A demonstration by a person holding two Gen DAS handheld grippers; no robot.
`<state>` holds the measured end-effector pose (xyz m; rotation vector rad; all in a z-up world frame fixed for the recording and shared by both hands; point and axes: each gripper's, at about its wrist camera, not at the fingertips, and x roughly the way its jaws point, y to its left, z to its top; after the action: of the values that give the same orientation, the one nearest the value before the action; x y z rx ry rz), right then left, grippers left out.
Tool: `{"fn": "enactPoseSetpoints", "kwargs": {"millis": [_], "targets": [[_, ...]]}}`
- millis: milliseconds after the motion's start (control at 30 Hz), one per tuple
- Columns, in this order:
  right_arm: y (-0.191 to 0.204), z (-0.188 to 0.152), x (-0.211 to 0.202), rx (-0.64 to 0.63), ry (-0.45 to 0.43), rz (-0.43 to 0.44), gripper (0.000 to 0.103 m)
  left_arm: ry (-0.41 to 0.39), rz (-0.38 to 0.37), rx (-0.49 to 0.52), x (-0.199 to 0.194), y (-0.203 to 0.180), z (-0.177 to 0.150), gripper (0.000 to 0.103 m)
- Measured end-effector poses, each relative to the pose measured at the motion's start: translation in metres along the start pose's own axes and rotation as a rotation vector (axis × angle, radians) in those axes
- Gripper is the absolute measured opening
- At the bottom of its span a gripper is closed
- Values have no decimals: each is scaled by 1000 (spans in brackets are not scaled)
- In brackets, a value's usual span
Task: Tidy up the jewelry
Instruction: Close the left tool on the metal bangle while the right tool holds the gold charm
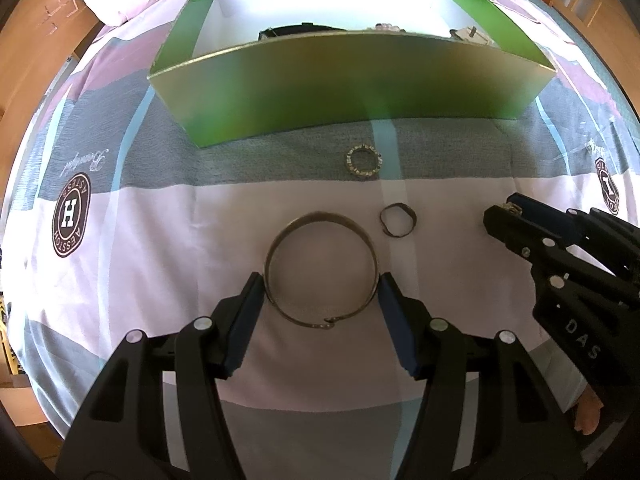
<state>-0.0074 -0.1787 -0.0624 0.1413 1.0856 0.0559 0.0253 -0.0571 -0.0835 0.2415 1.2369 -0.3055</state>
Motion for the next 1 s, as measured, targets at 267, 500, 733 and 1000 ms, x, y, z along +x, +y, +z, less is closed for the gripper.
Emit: {"fn": "enactPoseSetpoints", "kwargs": {"millis": [267, 500, 733, 1000], "targets": [[0, -1, -3, -7, 15, 6, 24, -4, 12, -7, -1, 5, -1, 60], [0, 0, -3, -13, 23, 1, 24, 7, 18, 1, 1, 0, 0, 60], [-1, 1, 2, -3, 40, -6, 24, 9, 20, 2, 4, 0, -1, 60], [0, 1, 2, -7, 45, -3, 24, 8, 20, 2, 4, 1, -1, 60]]}}
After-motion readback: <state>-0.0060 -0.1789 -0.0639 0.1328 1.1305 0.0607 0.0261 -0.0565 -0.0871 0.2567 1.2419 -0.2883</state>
